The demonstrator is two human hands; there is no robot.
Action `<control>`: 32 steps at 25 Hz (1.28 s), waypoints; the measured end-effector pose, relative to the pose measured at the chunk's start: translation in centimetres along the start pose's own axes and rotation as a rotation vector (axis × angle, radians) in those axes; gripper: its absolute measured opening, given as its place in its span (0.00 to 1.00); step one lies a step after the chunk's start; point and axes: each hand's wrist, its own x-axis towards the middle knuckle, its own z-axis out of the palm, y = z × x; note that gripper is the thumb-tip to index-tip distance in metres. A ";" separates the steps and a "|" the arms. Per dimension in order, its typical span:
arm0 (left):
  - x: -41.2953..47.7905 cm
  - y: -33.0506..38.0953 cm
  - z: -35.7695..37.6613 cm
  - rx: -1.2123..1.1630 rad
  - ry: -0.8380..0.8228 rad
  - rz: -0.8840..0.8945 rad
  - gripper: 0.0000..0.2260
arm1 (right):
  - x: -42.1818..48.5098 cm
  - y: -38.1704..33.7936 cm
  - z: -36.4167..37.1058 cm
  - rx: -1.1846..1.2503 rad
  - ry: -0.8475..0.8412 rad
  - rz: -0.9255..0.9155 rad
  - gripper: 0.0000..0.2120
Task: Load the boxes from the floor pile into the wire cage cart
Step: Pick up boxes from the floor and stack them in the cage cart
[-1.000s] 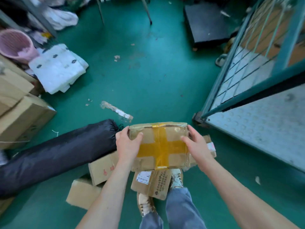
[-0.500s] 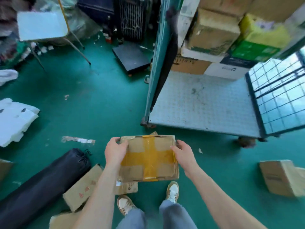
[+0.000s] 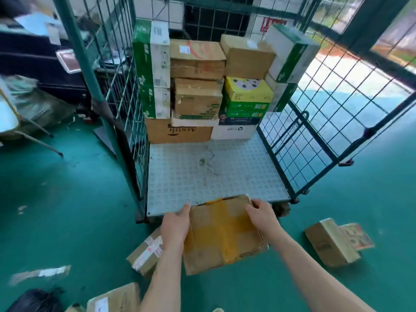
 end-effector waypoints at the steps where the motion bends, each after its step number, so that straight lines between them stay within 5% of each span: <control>1: -0.5 1.1 1.4 0.033 -0.001 0.012 0.30 | 0.8 0.0 -1.9 0.012 0.011 -0.017 0.07; 12: -2.2 12.7 9.5 0.017 -0.106 0.129 0.21 | 3.9 -1.5 -13.9 0.170 0.177 -0.108 0.25; 24: 6.7 24.9 13.5 0.011 -0.089 0.309 0.14 | 15.7 -9.0 -15.8 0.280 0.201 -0.089 0.19; 32: 16.4 37.0 14.8 0.032 -0.098 0.454 0.17 | 25.6 -18.9 -16.4 0.398 0.240 -0.166 0.24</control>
